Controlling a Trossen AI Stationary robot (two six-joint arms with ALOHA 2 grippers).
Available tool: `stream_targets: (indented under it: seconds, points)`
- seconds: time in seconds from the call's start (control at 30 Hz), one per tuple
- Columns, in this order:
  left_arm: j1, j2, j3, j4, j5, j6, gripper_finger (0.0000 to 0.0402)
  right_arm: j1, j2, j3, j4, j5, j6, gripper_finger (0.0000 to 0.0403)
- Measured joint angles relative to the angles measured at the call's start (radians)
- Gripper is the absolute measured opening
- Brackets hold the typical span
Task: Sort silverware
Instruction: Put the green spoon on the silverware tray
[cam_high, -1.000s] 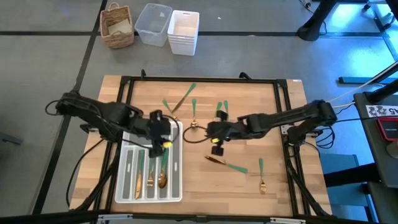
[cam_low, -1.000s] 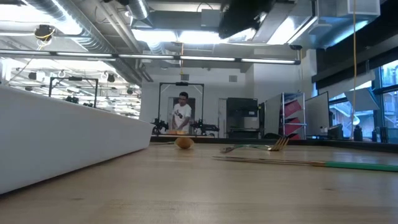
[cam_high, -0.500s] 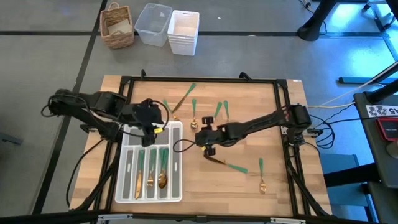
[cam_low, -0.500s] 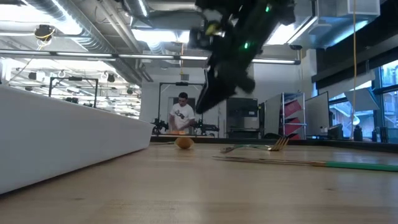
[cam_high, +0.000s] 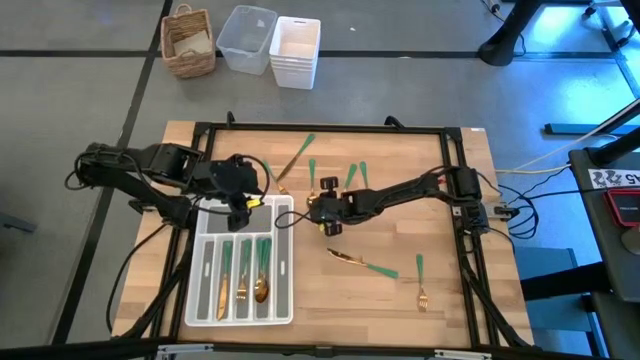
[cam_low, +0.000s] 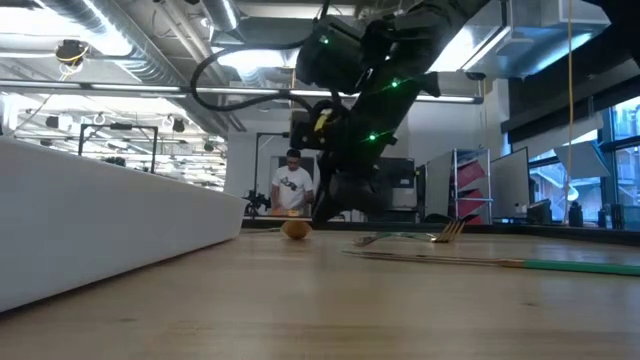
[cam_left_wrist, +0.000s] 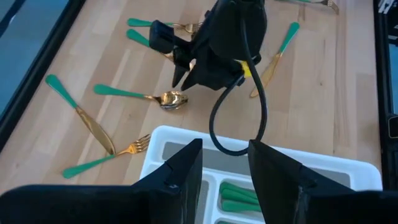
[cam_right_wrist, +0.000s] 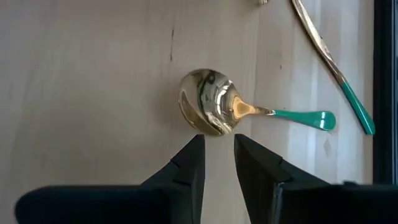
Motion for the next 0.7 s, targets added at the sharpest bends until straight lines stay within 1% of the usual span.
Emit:
stream_targets:
  seconds: [0.13,0.3,0.47,0.7]
  points:
    - [0.000,0.000,0.000,-0.001,0.000,0.000,0.0122,-0.004,0.000,0.000,0.031,-0.030,-0.041,0.0088]
    - [0.000,0.000,0.000,-0.002,0.000,0.000,0.0122,-0.001,0.000,0.000,0.035,-0.092,-0.084,0.0088]
    - [0.000,0.000,0.000,-0.003,0.000,0.015,0.0122,-0.001,0.000,0.000,0.050,-0.090,-0.088,0.0088]
    - [0.000,0.000,0.000,-0.003,0.000,0.032,0.0122,-0.001,0.000,0.000,0.048,-0.027,-0.088,0.0088]
